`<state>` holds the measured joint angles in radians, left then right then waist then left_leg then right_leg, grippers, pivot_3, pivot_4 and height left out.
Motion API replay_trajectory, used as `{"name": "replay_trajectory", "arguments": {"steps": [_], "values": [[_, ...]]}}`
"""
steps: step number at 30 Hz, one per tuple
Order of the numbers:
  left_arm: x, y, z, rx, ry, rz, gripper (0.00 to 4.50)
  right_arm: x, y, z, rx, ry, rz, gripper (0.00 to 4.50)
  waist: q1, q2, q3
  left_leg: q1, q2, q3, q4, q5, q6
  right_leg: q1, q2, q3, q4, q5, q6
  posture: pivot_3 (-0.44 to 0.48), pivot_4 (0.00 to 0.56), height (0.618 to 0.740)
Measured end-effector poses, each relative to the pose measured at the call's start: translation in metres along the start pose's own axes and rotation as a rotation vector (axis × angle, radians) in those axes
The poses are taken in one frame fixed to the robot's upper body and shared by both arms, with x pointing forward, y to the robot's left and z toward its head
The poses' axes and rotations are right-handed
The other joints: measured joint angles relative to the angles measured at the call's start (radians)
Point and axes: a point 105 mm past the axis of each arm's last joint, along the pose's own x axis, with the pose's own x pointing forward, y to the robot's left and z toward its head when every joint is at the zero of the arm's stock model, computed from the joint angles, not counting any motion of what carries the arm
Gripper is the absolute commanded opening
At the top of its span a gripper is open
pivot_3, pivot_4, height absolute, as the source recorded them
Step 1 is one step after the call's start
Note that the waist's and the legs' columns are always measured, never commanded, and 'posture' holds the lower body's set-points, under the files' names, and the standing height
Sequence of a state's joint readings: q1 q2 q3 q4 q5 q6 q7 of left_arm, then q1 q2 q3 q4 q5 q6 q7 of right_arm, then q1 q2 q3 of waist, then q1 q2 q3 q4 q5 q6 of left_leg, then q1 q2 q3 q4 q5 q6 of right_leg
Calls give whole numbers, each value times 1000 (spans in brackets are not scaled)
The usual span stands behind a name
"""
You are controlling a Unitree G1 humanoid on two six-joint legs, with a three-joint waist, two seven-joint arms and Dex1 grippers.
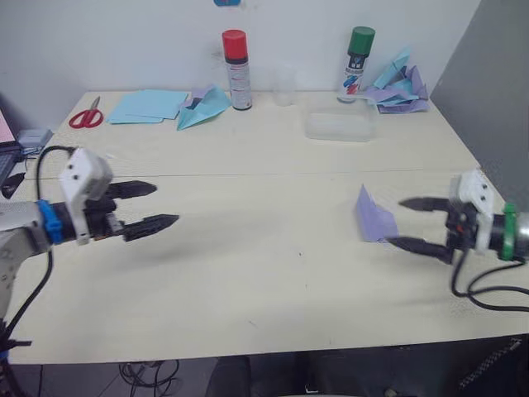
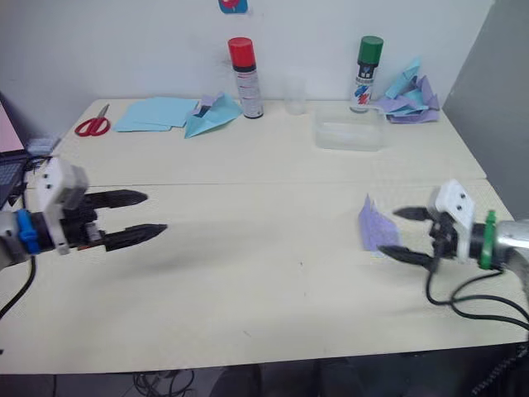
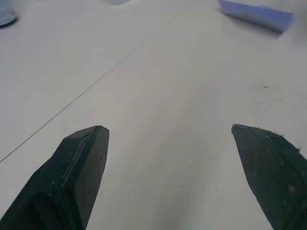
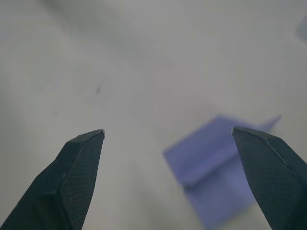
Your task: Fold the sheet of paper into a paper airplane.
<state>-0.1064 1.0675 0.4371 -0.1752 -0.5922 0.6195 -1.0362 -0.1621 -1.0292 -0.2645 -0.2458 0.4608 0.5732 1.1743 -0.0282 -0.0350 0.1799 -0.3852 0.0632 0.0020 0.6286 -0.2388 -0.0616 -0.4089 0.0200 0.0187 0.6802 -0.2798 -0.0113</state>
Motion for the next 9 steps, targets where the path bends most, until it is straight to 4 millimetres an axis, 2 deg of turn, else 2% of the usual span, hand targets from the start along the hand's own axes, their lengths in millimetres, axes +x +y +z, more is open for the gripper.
{"name": "replay_trajectory", "arguments": {"steps": [3, 6, 9], "values": [[-12, 4, -16, -39, 20, 77, 4500, -16, -15, -8, 20, 26, -72, 4439, -5, 0, 0, 2, 0, 1, 0, 0, 0, 1, -1, 0, 1, 0, 0, 0, 150, 740], [-12, 0, -25, -52, 29, 91, 4500, -19, -23, -4, 6, 1, -104, 4439, -4, 0, 0, 3, 0, 0, 0, 0, 0, 1, -1, 0, 2, 1, 0, 0, 150, 740], [-10, -1, -25, -44, 21, 101, 4500, -19, -30, 1, -4, -31, -129, 4439, -3, 0, 0, 3, 0, -1, 1, 0, 0, 2, -1, -1, 2, 2, 0, 0, 150, 740]]}}
